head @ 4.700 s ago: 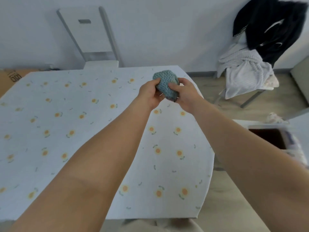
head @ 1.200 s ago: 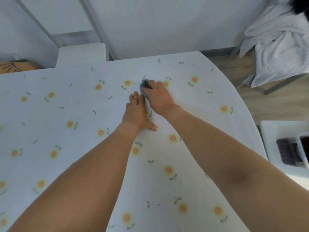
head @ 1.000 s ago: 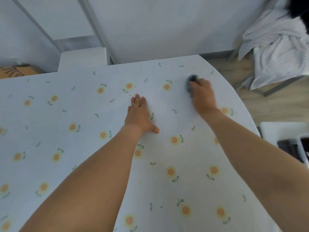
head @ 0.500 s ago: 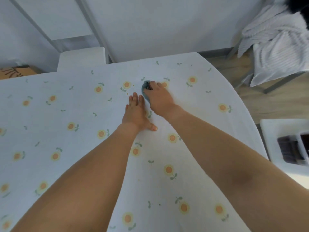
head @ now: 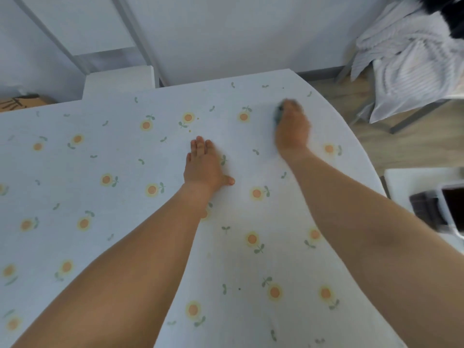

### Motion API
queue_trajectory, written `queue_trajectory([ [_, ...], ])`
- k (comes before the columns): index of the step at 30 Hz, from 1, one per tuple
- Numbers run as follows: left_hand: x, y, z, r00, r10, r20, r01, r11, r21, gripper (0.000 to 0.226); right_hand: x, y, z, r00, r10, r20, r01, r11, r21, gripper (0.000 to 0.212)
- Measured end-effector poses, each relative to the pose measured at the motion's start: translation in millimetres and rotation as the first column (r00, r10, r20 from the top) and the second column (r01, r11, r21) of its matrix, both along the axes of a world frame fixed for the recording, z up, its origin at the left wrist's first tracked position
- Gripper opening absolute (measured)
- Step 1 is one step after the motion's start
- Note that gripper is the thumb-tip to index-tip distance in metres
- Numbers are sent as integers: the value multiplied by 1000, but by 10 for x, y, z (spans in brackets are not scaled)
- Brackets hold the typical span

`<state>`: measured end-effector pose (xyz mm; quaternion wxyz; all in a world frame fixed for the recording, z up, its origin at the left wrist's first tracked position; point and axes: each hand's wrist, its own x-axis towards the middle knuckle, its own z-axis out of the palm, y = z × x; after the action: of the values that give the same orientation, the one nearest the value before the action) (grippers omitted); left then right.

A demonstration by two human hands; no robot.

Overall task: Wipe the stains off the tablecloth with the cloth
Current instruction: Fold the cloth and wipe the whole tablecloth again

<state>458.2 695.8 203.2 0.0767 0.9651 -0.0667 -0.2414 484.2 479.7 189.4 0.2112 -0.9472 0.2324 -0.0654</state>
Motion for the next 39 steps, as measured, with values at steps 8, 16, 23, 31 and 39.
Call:
queue_trajectory([
  [8,-571,70,-7,996,-35,-82,34,999,-9,150,-286,512,-62,746,658,-104,-659,752,25,51],
  [16,-585,44,-46,997,28,-70,-32,998,-56,153,-710,-765,-52,969,-246,-6,246,969,-7,24],
  [23,-599,68,-22,997,28,-74,-32,998,-59,152,-406,1028,15,905,418,-85,-406,905,129,39],
  [31,-771,98,6,998,55,-22,-55,998,1,139,-1110,-454,-146,969,243,-49,-247,965,-93,41],
  [39,-1222,210,-11,996,5,-88,-11,998,-70,148,-1089,-185,21,986,-164,14,164,986,25,39],
])
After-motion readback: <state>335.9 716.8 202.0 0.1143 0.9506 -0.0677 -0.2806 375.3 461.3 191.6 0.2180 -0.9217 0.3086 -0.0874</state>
